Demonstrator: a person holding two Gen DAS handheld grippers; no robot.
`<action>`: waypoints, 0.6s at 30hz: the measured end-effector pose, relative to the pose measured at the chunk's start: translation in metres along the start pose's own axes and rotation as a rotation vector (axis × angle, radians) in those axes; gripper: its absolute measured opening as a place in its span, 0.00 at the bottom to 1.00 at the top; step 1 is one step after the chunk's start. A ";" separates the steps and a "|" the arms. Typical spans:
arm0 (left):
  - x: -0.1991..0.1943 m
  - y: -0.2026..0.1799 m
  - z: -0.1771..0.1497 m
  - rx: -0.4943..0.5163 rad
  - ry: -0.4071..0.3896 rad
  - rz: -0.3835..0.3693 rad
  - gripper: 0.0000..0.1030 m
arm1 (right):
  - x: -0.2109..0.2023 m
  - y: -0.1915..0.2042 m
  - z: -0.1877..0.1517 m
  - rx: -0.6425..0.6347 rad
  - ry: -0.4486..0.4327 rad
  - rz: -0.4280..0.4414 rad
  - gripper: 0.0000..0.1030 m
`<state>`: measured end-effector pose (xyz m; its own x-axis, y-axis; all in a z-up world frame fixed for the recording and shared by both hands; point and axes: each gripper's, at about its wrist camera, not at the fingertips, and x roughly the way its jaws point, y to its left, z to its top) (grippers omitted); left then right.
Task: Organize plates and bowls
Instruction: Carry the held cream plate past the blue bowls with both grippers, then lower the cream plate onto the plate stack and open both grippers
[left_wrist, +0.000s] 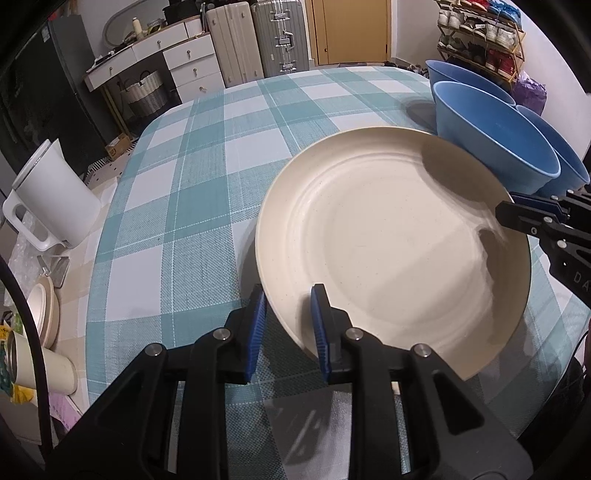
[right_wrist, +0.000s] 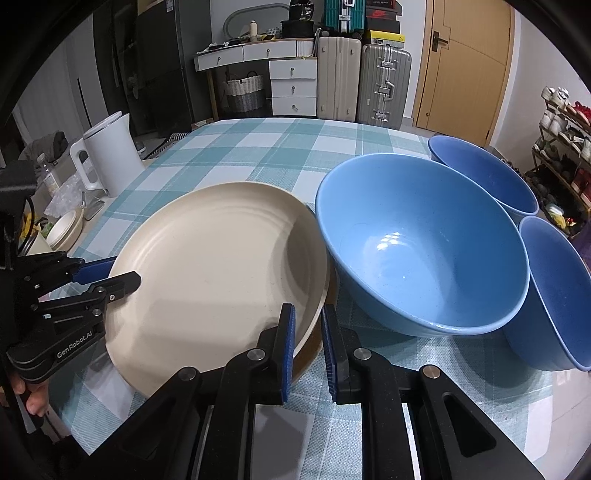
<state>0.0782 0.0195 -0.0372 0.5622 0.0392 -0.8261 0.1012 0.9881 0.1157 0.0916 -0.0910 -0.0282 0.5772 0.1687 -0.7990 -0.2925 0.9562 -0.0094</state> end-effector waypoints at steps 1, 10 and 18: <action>0.000 -0.001 0.000 0.002 0.000 0.001 0.20 | 0.001 0.000 0.000 -0.001 0.003 -0.004 0.15; 0.004 -0.003 -0.001 0.024 0.006 0.004 0.21 | 0.006 0.000 -0.003 -0.010 0.003 -0.024 0.15; 0.005 -0.002 -0.001 0.021 0.010 -0.012 0.22 | 0.007 0.002 -0.006 -0.029 -0.003 -0.044 0.15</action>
<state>0.0796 0.0176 -0.0421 0.5524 0.0294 -0.8330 0.1252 0.9851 0.1178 0.0902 -0.0889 -0.0374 0.5920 0.1273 -0.7958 -0.2889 0.9553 -0.0622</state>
